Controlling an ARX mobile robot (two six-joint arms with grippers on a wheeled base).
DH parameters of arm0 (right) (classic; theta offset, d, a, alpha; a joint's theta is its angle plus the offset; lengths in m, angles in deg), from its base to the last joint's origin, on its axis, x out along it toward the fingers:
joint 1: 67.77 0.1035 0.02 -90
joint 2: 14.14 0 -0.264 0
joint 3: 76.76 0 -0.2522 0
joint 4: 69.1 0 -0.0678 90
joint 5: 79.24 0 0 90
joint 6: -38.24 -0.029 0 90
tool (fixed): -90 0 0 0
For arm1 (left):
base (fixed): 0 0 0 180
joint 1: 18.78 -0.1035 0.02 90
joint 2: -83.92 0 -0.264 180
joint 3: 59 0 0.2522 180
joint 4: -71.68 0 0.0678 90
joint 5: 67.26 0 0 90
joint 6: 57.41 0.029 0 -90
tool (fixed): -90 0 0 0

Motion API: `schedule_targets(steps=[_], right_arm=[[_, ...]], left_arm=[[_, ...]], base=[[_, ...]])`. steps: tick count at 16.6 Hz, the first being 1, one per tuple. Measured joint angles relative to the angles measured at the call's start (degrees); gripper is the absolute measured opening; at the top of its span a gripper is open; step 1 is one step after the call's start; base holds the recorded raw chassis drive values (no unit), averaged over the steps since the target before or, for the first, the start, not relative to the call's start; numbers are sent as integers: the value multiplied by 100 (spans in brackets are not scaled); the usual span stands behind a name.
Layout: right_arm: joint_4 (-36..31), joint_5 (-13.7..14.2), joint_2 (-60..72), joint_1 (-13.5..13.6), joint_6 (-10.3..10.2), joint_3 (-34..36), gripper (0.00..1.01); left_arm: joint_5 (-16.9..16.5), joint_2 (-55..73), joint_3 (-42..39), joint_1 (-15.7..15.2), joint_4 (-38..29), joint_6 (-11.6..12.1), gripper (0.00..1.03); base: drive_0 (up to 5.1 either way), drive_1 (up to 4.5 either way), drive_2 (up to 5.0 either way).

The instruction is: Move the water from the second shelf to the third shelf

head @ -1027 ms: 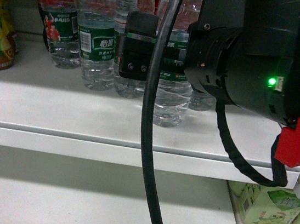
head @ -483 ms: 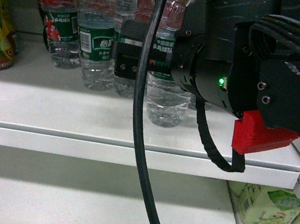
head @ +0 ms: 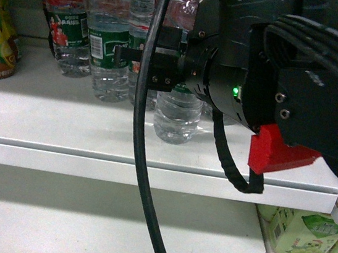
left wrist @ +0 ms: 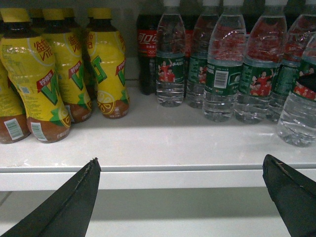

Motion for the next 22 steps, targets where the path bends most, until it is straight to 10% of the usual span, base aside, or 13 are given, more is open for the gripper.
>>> schedule_targets(steps=[7, 17, 22], right_arm=[[-151, -369, -1357, -175, 4, 1587, 41], [105, -772, -3495, -1436, 267, 3268, 41], [1497, -931, -5866, -2540, 597, 4179, 41]], left_arm=[[-2, 0, 0, 0, 2, 0, 98], [-2, 0, 0, 0, 0, 0, 98], [-2, 0, 0, 0, 0, 0, 98]], base=[[0, 0, 0], [0, 0, 0], [0, 0, 0]])
